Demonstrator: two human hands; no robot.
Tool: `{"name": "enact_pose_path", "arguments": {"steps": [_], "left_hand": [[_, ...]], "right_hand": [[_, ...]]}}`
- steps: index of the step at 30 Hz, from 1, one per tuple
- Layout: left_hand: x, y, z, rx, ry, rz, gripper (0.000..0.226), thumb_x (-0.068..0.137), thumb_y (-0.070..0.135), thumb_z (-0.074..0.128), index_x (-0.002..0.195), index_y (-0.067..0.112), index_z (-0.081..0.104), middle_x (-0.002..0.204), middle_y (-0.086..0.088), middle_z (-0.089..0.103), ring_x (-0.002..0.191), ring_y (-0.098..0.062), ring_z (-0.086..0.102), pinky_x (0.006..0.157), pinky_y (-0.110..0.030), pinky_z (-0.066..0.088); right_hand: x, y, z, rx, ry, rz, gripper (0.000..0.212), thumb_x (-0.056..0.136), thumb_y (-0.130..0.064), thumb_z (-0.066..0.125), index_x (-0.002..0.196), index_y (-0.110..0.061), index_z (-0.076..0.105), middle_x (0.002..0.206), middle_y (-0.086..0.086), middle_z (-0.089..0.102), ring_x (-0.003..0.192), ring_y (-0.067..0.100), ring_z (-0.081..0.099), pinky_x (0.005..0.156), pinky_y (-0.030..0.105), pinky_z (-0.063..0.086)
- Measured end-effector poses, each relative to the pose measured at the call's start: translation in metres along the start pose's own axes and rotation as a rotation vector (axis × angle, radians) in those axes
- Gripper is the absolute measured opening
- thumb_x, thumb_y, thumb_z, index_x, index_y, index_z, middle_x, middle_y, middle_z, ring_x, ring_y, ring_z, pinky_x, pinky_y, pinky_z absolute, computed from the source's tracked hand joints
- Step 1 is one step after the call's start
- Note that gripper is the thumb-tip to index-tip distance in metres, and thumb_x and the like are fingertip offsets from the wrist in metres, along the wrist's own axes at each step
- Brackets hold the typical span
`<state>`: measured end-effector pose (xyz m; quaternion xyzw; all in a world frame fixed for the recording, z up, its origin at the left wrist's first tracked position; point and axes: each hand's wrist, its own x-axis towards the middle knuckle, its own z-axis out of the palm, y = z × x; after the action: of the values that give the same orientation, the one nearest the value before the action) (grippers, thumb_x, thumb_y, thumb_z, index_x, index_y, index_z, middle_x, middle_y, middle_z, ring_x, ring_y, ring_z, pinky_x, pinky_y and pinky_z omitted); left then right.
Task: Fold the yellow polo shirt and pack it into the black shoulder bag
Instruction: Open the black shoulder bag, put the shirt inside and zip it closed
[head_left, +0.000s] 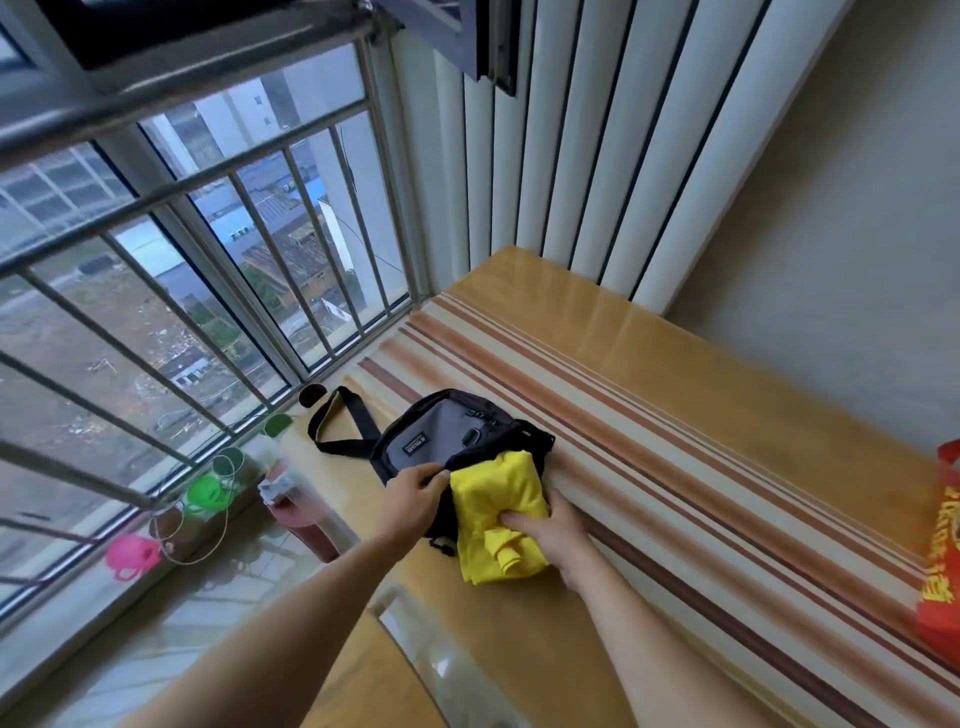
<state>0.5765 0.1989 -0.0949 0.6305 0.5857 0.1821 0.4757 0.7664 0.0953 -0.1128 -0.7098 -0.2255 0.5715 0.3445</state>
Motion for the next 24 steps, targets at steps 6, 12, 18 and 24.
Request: {"name": "enact_pose_path", "arguments": {"steps": [6, 12, 18, 24], "left_hand": [[0.000, 0.020, 0.008, -0.100, 0.167, 0.106, 0.017, 0.097, 0.023, 0.054, 0.084, 0.022, 0.066, 0.081, 0.005, 0.063, 0.077, -0.010, 0.057, 0.067, -0.031, 0.043], [0.003, 0.017, 0.017, 0.086, -0.020, 0.183, 0.018, 0.099, 0.029, 0.051, 0.104, 0.019, 0.066, 0.124, 0.006, 0.053, 0.116, -0.011, 0.047, 0.106, -0.042, 0.038], [-0.003, 0.023, 0.012, 0.085, -0.024, 0.376, 0.029, 0.100, 0.030, 0.046, 0.125, 0.030, 0.060, 0.131, 0.019, 0.054, 0.125, -0.003, 0.046, 0.109, -0.037, 0.038], [0.004, 0.004, 0.023, 0.058, 0.050, 0.273, 0.029, 0.102, 0.027, 0.047, 0.126, 0.029, 0.061, 0.128, 0.014, 0.057, 0.122, -0.003, 0.049, 0.106, -0.037, 0.042]], "right_hand": [[0.014, -0.001, 0.016, -0.303, 0.186, 0.116, 0.062, 0.068, -0.055, 0.074, 0.121, -0.025, 0.062, 0.117, 0.003, 0.069, 0.108, 0.030, 0.064, 0.090, 0.038, 0.052], [0.032, -0.043, 0.025, -0.314, 0.147, -0.054, 0.064, 0.079, -0.043, 0.072, 0.135, -0.020, 0.052, 0.126, 0.008, 0.061, 0.117, 0.032, 0.058, 0.088, 0.035, 0.045], [0.056, -0.038, 0.020, -0.319, 0.091, 0.026, 0.039, 0.093, -0.026, 0.060, 0.131, -0.017, 0.057, 0.128, 0.007, 0.064, 0.118, 0.029, 0.060, 0.093, 0.031, 0.047], [0.068, -0.046, 0.011, -0.673, 0.044, -0.214, 0.051, 0.080, -0.029, 0.072, 0.127, -0.013, 0.062, 0.127, 0.010, 0.063, 0.118, 0.029, 0.057, 0.092, 0.030, 0.046]]}}
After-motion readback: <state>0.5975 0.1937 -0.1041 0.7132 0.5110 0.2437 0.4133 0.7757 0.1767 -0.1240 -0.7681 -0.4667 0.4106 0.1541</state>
